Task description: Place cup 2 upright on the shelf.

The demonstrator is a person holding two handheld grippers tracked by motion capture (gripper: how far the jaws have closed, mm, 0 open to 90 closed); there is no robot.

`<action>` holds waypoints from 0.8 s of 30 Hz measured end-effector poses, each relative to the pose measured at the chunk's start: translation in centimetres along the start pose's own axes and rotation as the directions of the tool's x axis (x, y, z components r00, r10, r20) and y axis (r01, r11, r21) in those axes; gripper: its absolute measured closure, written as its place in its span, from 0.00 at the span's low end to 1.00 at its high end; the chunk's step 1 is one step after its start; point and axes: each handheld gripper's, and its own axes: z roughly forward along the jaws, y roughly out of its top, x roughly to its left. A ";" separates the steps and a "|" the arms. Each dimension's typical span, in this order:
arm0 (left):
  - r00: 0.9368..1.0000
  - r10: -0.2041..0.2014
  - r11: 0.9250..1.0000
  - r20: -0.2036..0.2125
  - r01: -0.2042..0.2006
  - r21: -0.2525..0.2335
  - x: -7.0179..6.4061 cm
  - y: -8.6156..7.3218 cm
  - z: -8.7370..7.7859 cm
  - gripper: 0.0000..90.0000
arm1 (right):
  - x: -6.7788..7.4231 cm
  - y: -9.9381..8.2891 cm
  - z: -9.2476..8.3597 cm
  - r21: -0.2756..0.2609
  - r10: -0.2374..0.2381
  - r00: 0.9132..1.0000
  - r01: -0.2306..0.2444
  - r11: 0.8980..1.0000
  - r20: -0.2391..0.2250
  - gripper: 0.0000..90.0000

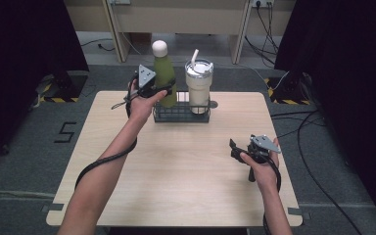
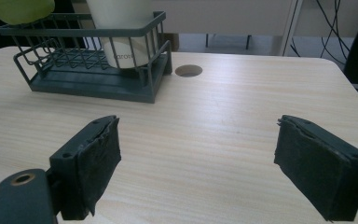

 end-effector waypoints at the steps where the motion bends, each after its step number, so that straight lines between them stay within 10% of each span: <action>1: 1.000 0.005 1.000 -0.004 -0.005 0.001 0.1 0.1 0.1 0.23 | 0.0 0.0 0.0 0.001 0.000 1.000 0.000 1.000 -0.001 0.16; 24: 0.999 0.006 1.000 -0.038 -0.005 0.029 0.7 -0.6 2.4 0.23 | 0.1 -0.2 0.1 0.004 -0.006 1.000 0.006 1.000 -0.012 0.16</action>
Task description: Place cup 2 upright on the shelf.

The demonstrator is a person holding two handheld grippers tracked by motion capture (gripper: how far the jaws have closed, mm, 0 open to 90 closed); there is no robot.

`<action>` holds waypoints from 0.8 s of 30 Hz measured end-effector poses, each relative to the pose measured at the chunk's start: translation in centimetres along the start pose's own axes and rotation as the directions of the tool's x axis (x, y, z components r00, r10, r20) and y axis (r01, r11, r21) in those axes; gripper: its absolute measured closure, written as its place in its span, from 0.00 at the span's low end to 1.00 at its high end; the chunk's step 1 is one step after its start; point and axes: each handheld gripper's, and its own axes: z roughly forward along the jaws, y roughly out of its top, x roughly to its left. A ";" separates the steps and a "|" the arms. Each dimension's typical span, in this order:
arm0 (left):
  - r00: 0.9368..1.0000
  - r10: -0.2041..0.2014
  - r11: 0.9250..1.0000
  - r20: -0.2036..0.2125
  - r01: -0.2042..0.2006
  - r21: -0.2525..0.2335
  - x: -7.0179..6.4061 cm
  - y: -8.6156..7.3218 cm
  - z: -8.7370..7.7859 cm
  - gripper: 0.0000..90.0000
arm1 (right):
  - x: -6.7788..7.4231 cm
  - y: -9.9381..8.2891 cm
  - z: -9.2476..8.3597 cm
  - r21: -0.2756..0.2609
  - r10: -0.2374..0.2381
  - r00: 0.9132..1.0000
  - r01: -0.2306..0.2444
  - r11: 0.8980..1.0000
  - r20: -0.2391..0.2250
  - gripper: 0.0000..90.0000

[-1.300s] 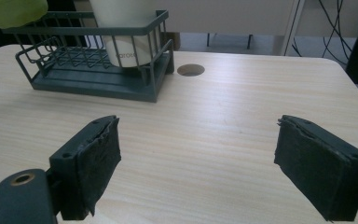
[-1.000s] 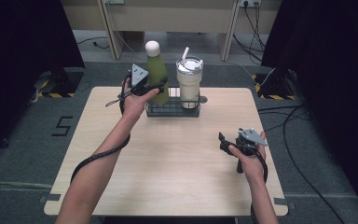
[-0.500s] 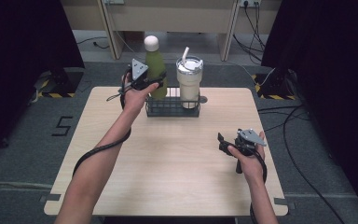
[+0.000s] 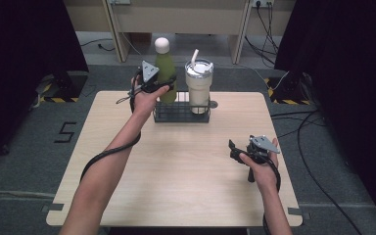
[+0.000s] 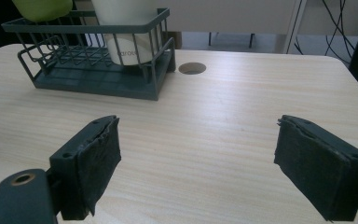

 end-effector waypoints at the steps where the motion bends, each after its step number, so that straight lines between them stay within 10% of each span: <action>1: 1.000 0.000 1.000 0.000 0.000 0.001 0.0 -0.1 0.1 0.23 | 0.0 0.0 0.0 0.001 -0.001 1.000 0.001 1.000 0.000 0.16; 24: 1.000 0.003 0.998 -0.021 -0.002 0.060 0.3 -2.7 1.4 0.23 | -0.1 -0.2 0.1 0.010 -0.002 1.000 0.002 1.000 -0.006 0.16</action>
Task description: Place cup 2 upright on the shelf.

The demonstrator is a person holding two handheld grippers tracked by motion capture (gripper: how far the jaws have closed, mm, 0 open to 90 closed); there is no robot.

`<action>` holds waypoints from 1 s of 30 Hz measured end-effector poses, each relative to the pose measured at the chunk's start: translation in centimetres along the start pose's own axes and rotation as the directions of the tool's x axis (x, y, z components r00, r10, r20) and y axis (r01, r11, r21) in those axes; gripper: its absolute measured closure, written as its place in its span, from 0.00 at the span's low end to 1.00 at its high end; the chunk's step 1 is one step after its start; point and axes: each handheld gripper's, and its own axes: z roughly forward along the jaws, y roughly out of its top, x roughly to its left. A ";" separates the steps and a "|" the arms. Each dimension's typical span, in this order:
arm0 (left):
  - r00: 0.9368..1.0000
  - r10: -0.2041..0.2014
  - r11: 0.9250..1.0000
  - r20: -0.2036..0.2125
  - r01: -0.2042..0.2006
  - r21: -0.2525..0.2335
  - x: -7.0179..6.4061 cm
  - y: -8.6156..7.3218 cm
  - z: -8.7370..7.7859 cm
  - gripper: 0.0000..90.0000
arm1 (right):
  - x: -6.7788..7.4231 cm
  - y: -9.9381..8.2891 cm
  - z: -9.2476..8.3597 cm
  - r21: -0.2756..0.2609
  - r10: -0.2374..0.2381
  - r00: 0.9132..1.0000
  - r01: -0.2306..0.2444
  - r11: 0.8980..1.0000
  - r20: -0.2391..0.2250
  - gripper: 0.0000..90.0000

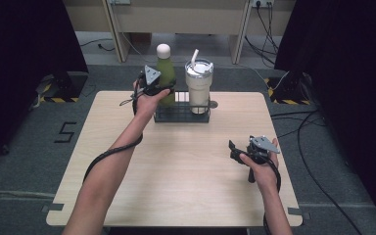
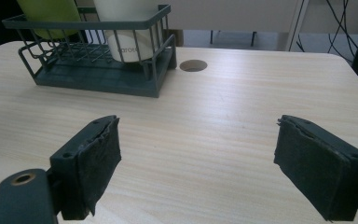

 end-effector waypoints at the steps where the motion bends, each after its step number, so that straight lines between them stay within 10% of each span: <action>1: 1.000 -0.003 1.000 0.000 0.003 0.004 0.0 -0.2 0.0 0.23 | 0.0 0.0 0.0 0.000 0.000 1.000 0.000 1.000 0.000 0.16; 30: 0.999 -0.044 0.998 0.010 0.043 0.049 0.2 -1.7 0.8 0.23 | 0.2 0.1 -0.1 -0.004 -0.004 1.000 0.004 1.000 -0.006 0.16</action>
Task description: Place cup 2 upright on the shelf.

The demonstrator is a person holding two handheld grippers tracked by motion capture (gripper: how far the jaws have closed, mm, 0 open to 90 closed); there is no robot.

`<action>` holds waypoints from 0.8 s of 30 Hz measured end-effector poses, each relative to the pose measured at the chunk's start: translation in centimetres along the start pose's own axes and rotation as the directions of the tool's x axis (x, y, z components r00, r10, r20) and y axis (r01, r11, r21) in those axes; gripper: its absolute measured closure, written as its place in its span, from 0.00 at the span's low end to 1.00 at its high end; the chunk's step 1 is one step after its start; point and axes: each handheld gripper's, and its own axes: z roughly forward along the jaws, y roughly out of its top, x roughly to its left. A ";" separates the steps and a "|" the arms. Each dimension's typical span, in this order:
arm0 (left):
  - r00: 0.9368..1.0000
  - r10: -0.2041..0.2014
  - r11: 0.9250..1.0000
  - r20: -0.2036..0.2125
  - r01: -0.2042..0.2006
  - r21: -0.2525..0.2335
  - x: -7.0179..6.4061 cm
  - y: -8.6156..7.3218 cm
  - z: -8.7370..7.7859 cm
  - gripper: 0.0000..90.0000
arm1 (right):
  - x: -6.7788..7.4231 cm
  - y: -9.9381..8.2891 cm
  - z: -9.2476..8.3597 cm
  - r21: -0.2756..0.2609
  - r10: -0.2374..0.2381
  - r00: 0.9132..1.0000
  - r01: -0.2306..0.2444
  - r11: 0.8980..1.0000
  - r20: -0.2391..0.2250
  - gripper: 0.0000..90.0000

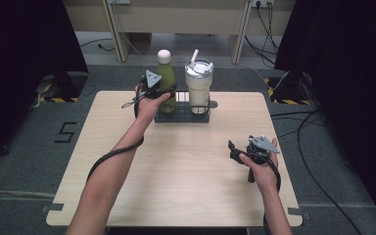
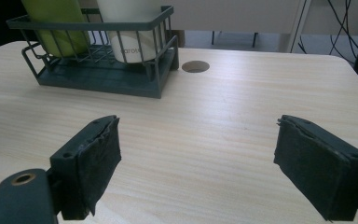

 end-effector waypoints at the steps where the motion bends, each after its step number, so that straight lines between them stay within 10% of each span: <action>1: 1.000 -0.001 1.000 0.001 0.001 0.002 0.0 0.0 0.0 0.23 | 0.0 0.0 0.0 0.000 0.000 1.000 0.000 1.000 -0.001 0.16; 24: 1.000 -0.028 0.999 -0.003 0.028 0.020 -0.4 0.1 -0.4 0.01 | 0.2 0.1 0.0 -0.005 -0.012 1.000 0.012 1.000 0.002 0.15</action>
